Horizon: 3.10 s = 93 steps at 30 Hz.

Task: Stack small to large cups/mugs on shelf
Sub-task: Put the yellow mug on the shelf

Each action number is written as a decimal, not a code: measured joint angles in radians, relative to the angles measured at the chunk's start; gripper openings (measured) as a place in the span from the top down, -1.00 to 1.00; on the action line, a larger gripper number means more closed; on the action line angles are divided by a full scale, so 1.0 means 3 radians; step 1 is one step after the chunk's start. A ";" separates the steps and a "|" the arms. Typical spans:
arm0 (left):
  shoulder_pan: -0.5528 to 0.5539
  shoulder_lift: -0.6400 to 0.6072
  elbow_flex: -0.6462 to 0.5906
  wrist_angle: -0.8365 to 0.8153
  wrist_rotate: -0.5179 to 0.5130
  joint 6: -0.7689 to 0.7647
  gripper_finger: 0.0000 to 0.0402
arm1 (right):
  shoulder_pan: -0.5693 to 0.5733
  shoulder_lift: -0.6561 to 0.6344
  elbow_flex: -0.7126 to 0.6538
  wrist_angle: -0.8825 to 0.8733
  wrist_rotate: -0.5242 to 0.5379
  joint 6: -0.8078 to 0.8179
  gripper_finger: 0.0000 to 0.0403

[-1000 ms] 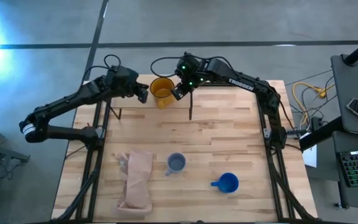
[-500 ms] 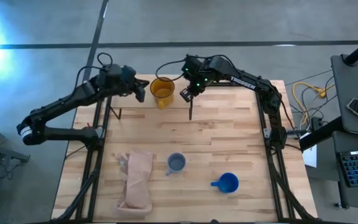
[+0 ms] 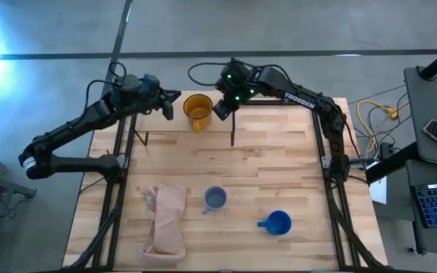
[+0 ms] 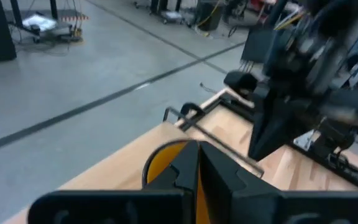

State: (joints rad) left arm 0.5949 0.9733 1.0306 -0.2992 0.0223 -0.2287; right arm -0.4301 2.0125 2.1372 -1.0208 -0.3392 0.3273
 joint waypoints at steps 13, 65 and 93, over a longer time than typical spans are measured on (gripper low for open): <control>-0.0004 0.0072 0.0180 -0.0793 -0.0542 -0.0006 0.87 | -0.0013 -0.0006 0.0000 -0.0132 0.0182 0.0407 0.52; -0.0053 0.1708 0.1566 -0.2330 -0.0412 -0.0601 0.43 | -0.0242 -0.0790 -0.0553 -0.0900 0.1310 0.0384 0.15; -0.0058 0.1462 0.1561 -0.2617 -0.0890 -0.0505 1.00 | -0.0242 -0.0788 -0.0556 -0.0710 0.1310 0.0217 0.15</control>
State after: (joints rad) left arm 0.5774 1.4120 1.4990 -1.0843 -0.2446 -0.3801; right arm -0.5026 1.7760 1.9705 -1.2339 0.0539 0.3923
